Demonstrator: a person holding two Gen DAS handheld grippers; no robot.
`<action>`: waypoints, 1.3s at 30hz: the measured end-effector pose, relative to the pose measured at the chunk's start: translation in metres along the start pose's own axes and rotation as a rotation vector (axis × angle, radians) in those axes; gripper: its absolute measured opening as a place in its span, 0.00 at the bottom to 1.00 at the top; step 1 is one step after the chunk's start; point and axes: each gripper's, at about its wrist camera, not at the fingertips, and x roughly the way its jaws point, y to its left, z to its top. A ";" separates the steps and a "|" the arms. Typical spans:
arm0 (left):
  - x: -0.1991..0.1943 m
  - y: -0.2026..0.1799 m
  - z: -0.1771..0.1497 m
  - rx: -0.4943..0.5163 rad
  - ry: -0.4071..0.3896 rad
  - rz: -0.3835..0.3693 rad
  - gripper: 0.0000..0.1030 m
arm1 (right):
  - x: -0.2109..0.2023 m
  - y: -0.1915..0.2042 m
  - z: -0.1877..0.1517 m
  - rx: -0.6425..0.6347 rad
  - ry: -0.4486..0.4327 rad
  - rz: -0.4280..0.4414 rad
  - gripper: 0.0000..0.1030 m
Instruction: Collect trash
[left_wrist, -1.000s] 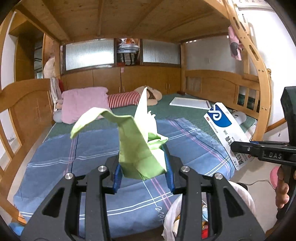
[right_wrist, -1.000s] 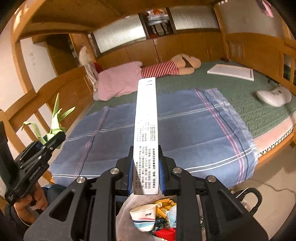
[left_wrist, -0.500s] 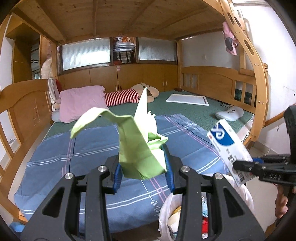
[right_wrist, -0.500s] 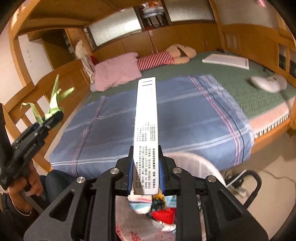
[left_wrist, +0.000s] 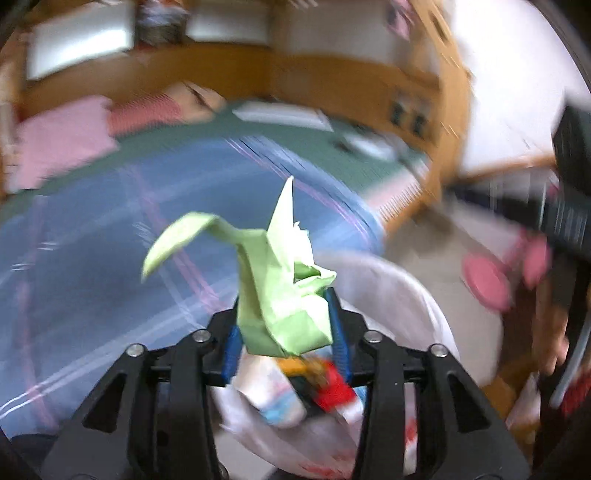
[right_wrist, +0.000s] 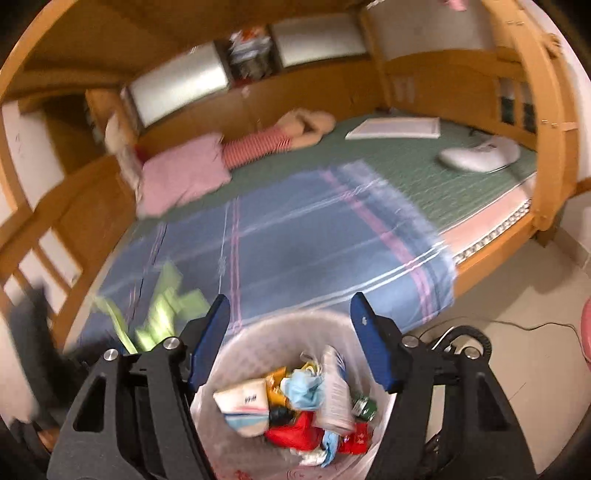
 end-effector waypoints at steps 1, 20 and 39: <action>0.005 -0.006 -0.004 0.018 0.018 -0.012 0.50 | -0.006 -0.004 0.001 0.017 -0.020 -0.003 0.70; -0.136 0.015 0.015 -0.275 -0.279 0.635 0.97 | -0.050 0.073 0.003 -0.223 -0.160 -0.172 0.97; -0.183 0.009 0.018 -0.302 -0.386 0.682 0.97 | -0.052 0.091 -0.001 -0.287 -0.185 -0.132 0.97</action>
